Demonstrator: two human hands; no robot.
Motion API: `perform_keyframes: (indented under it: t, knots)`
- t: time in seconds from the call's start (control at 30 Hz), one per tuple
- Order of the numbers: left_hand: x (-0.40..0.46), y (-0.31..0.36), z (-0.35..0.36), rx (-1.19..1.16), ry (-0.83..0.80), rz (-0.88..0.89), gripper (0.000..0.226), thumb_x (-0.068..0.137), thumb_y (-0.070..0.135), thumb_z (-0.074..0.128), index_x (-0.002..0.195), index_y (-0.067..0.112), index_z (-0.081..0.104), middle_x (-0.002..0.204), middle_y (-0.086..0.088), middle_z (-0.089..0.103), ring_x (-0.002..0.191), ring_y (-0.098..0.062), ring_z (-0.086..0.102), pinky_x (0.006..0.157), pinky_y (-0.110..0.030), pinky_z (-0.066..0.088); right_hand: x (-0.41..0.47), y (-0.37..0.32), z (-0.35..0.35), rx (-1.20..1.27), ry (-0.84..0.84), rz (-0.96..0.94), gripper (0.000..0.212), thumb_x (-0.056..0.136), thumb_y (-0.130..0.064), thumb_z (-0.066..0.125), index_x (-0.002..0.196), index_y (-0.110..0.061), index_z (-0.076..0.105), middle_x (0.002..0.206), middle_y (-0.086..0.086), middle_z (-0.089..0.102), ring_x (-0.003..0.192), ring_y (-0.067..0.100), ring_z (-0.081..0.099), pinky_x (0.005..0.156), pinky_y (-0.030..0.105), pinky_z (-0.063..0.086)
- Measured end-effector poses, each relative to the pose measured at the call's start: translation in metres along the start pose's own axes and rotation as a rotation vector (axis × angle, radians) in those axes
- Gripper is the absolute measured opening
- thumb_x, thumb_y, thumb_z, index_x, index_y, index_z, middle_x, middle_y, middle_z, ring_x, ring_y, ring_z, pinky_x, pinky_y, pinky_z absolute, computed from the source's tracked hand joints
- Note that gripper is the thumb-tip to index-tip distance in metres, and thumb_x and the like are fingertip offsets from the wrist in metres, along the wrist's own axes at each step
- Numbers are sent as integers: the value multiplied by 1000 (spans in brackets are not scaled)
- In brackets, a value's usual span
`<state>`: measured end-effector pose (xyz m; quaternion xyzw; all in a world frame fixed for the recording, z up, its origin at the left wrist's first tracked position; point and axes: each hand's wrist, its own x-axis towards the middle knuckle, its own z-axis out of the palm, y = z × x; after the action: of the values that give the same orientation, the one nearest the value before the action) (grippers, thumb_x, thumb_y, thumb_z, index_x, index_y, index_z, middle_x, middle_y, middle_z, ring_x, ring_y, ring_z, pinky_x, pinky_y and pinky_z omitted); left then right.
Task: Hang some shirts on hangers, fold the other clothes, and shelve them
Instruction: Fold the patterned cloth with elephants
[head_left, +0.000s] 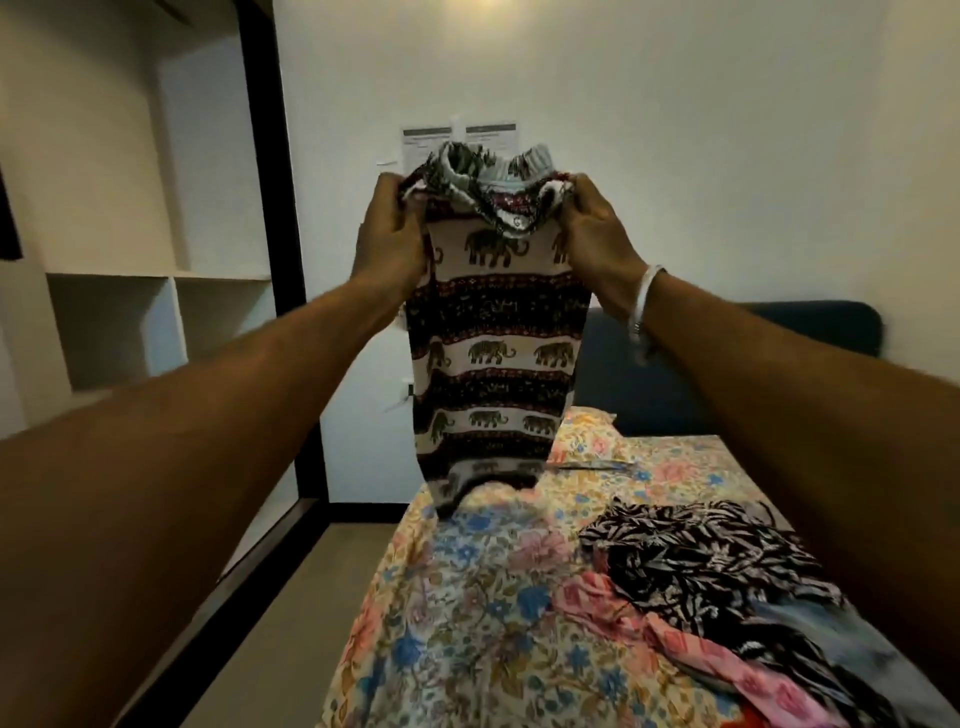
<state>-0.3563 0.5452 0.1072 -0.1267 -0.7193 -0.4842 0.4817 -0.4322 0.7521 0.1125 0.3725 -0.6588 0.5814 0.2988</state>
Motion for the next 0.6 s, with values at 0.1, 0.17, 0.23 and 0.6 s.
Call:
perform_keyframes:
  t: [0.1, 0.17, 0.23, 0.6]
  knots:
    - [-60, 5, -10, -28, -49, -49, 16, 108, 31, 41, 113, 21, 52, 103, -7, 69, 85, -20, 65, 74, -47, 56, -71, -18, -11, 43, -12, 68, 26, 109, -20, 37, 120, -13, 61, 113, 6, 66, 95, 13, 61, 81, 21, 52]
    - [-104, 4, -16, -19, -75, -77, 19, 107, 32, 42, 114, 18, 52, 101, -7, 68, 81, -16, 62, 72, -46, 52, -115, -30, -18, 87, 9, 153, 25, 108, -18, 39, 109, -6, 61, 100, 8, 66, 84, 15, 59, 70, 27, 49]
    - [-157, 4, -26, 1, -115, -87, 22, 106, 37, 43, 112, 18, 54, 106, -4, 69, 94, -17, 66, 84, -50, 55, -157, -40, -27, 88, 19, 268, 27, 105, -17, 44, 106, 5, 60, 93, 12, 65, 78, 20, 60, 64, 32, 48]
    - [-400, -30, -106, 208, -457, -346, 37, 87, 60, 69, 101, 27, 78, 90, 22, 57, 92, -3, 57, 77, -27, 44, -361, -2, -67, -126, -1039, 735, 24, 81, -33, 67, 80, -11, 76, 85, -7, 73, 83, 14, 60, 83, 36, 49]
